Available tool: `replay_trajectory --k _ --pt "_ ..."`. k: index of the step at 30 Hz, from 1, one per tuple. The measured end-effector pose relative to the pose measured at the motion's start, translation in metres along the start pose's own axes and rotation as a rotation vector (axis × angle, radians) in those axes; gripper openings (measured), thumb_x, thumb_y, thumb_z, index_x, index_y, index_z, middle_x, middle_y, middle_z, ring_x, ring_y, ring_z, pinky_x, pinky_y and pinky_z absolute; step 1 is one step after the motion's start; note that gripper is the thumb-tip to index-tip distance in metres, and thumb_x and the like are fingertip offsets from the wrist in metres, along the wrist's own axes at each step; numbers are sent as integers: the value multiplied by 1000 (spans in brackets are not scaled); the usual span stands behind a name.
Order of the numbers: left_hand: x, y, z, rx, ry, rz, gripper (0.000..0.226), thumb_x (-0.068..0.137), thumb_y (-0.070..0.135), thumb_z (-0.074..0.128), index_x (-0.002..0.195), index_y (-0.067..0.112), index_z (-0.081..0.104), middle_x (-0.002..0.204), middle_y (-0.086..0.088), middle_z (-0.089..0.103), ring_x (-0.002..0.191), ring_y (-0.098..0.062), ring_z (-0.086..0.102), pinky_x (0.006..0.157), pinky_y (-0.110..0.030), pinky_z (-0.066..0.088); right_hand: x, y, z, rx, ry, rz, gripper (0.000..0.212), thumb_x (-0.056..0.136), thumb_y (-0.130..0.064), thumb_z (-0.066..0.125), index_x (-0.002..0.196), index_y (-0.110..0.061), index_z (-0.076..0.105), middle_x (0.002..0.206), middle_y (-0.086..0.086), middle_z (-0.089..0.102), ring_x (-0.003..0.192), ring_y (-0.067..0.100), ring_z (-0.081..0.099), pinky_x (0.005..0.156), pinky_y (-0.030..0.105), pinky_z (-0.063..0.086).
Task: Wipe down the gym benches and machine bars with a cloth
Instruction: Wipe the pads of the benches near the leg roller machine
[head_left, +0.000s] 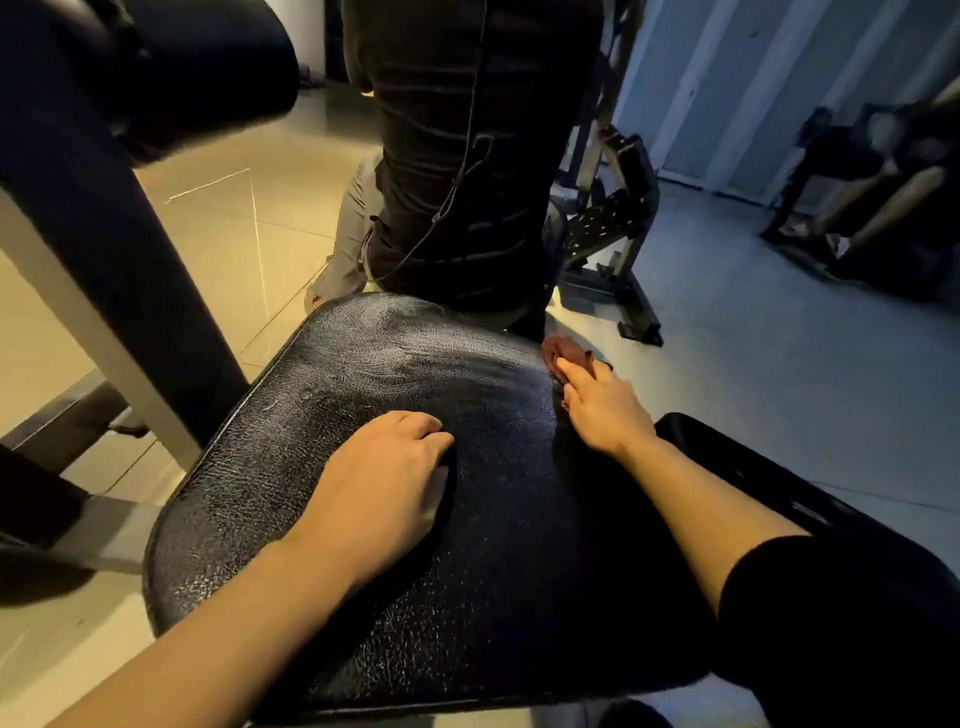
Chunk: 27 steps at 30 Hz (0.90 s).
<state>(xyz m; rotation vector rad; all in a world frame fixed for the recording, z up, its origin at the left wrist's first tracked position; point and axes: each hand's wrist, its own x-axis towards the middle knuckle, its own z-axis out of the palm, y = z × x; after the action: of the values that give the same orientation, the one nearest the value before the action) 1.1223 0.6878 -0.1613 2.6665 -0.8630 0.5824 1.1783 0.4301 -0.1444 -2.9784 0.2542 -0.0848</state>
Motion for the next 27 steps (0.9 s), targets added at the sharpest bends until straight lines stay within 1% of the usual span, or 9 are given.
replay_trajectory --k 4,8,12,14,16,18,22,25,27 --pt "-6 0 -8 3 -39 23 25 62 26 86 84 19 75 91 4 71 82 -16 69 71 -22 54 -15 26 4 84 20 93 46 105 -30 31 151 -28 32 157 10 26 135 35 36 113 43 32" --pt "-14 -7 -13 -4 -90 18 25 68 26 82 91 17 75 99 1 72 90 -19 68 78 -27 55 -17 2 5 143 52 164 46 103 -25 35 148 -22 37 156 14 26 136 36 33 114 41 29" --pt "-21 -4 -19 -7 -96 7 24 68 24 82 90 17 74 98 1 71 89 -20 68 75 -28 56 -34 -75 16 132 45 -121 46 98 -21 44 144 -17 41 148 17 33 133 36 36 108 35 33" --pt "-23 -1 -20 6 -97 13 24 67 21 82 89 16 74 95 0 71 86 -21 69 72 -28 57 -48 -109 23 146 36 -269 47 100 -22 43 146 -18 39 153 17 28 139 34 29 112 36 29" --pt "-26 1 -21 -6 -99 5 28 68 19 82 94 15 74 100 -2 71 90 -23 68 75 -32 57 -57 -116 21 142 -9 -338 47 103 -25 37 150 -21 33 159 15 18 146 29 17 116 35 19" --pt "-29 2 -21 1 -110 -6 31 69 20 82 99 14 74 104 -3 71 93 -24 68 78 -34 57 -62 -95 14 134 -36 -343 47 105 -28 34 152 -28 29 162 9 15 147 26 15 117 35 17" --pt "-32 5 -22 8 -118 -34 34 75 22 79 107 14 73 112 -4 69 102 -25 66 83 -34 54 -54 -9 10 87 9 -156 45 105 -32 32 150 -34 33 160 3 21 141 30 28 116 42 24" --pt "-34 8 -22 -23 -121 -46 34 81 25 72 113 14 71 121 -4 65 112 -25 61 93 -36 50 -48 41 1 168 16 61 44 105 -28 33 149 -28 37 159 7 22 139 31 32 114 41 28" --pt "-37 11 -22 -20 -119 -55 32 81 25 71 111 14 71 120 -4 66 111 -26 61 92 -36 51 -40 44 0 226 33 126 43 104 -23 36 146 -21 42 156 13 27 135 34 35 112 38 28"
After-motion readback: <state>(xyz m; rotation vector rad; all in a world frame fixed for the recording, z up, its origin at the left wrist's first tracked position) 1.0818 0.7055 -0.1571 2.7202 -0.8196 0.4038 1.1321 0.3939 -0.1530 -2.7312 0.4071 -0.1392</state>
